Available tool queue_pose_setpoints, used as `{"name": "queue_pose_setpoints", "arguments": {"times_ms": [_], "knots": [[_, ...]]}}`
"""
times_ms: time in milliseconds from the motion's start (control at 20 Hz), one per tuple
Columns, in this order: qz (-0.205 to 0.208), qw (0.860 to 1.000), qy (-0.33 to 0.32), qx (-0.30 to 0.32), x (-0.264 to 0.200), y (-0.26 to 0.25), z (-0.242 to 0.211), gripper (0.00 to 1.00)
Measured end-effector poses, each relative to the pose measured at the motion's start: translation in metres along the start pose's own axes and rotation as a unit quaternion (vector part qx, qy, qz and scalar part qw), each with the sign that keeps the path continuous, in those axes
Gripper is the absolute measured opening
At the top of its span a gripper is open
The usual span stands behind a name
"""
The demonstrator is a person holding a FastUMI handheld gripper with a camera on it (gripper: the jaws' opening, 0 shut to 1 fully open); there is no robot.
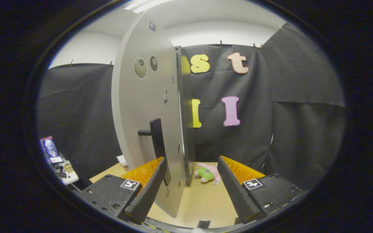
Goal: Open the shoe cabinet door, grab the shoes and put them into the shoe cabinet, then close the shoe cabinet door.
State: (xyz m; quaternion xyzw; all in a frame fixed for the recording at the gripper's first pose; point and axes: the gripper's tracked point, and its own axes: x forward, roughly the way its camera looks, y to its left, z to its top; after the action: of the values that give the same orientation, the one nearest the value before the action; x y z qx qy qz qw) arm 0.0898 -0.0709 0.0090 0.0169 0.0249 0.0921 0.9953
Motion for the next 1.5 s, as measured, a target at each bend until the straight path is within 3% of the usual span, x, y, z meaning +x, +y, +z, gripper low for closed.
{"name": "queue_pose_setpoints", "arguments": {"times_ms": [350, 750, 1250, 1500], "knots": [[0.048, 0.999, 0.009, -0.008, 0.012, 0.016, 0.008, 0.95], [0.089, 0.996, 0.024, 0.013, 0.026, 0.089, 0.003, 0.95], [0.1, 0.995, 0.019, 0.007, 0.09, 0.224, 0.004, 0.96], [0.067, 0.998, -0.004, 0.009, 0.114, 0.266, 0.014, 0.99]]}}
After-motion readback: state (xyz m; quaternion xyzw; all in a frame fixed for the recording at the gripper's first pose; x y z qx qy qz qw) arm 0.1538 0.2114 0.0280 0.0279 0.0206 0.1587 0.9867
